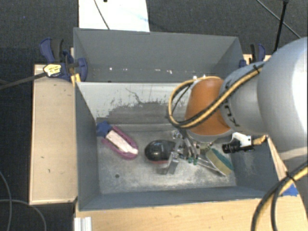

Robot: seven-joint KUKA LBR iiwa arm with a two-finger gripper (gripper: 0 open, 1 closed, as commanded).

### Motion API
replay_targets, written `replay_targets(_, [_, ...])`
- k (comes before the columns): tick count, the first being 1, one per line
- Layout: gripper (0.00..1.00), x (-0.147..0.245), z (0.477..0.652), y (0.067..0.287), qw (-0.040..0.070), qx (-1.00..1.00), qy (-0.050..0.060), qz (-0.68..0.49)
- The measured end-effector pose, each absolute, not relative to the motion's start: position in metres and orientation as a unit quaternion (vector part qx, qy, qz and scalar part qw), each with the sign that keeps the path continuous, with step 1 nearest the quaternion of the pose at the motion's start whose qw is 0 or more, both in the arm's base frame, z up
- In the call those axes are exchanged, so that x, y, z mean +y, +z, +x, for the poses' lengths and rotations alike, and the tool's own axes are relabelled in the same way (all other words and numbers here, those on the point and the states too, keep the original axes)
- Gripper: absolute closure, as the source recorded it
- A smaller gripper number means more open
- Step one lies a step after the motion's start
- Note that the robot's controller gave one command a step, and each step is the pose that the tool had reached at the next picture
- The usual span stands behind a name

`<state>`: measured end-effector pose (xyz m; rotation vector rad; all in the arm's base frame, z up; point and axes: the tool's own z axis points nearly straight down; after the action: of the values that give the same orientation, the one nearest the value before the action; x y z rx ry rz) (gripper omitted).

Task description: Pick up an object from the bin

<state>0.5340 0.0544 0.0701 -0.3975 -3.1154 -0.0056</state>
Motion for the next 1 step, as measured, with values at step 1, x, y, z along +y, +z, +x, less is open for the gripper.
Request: replay_targets(1, [1.0,0.0511,0.5344,0.0701,0.0,-0.992,0.0,-0.126])
